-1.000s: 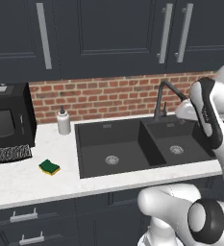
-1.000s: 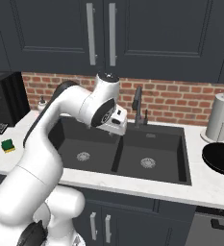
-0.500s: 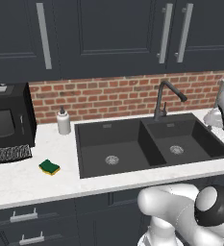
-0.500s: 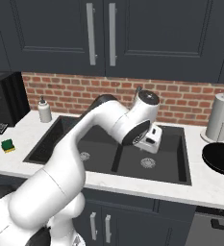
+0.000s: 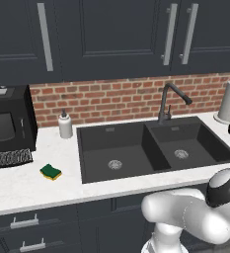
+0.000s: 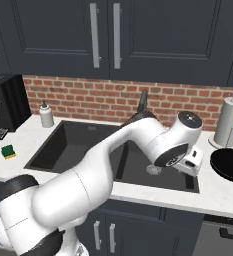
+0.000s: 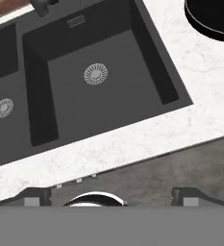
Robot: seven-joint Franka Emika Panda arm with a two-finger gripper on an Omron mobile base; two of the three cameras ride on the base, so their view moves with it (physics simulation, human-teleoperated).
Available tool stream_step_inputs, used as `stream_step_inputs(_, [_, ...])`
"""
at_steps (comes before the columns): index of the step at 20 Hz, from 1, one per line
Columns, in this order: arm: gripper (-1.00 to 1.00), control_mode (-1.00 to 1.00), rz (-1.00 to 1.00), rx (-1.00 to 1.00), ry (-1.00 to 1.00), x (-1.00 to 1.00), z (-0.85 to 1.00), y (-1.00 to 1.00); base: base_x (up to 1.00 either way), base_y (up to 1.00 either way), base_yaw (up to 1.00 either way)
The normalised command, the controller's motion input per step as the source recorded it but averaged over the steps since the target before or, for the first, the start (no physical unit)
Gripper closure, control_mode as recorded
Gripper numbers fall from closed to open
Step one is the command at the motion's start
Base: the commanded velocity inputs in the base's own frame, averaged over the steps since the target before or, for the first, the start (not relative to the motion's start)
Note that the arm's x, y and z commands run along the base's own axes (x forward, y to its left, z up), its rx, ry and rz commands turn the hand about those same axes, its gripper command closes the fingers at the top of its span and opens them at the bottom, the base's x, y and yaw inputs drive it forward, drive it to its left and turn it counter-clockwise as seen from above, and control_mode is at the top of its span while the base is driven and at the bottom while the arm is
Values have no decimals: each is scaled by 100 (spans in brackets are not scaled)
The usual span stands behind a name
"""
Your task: Pick the pan and sponge and place them into the sink. Then turn on the water.
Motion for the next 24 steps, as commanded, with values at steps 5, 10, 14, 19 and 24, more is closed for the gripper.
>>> stream_step_inputs(5, [-100,-100,-3,-15,7,0,-37,-73,0,0,0])
stream_step_inputs(10, [-100,-100,0,-13,5,0,-31,-52,0,0,0])
stream_step_inputs(14, [-100,-100,2,-6,5,0,-19,-43,0,0,0])
stream_step_inputs(19, [-100,-100,5,-1,3,0,-10,-32,0,0,0])
stream_step_inputs(24, [-100,-100,1,0,0,0,-6,-25,0,0,0])
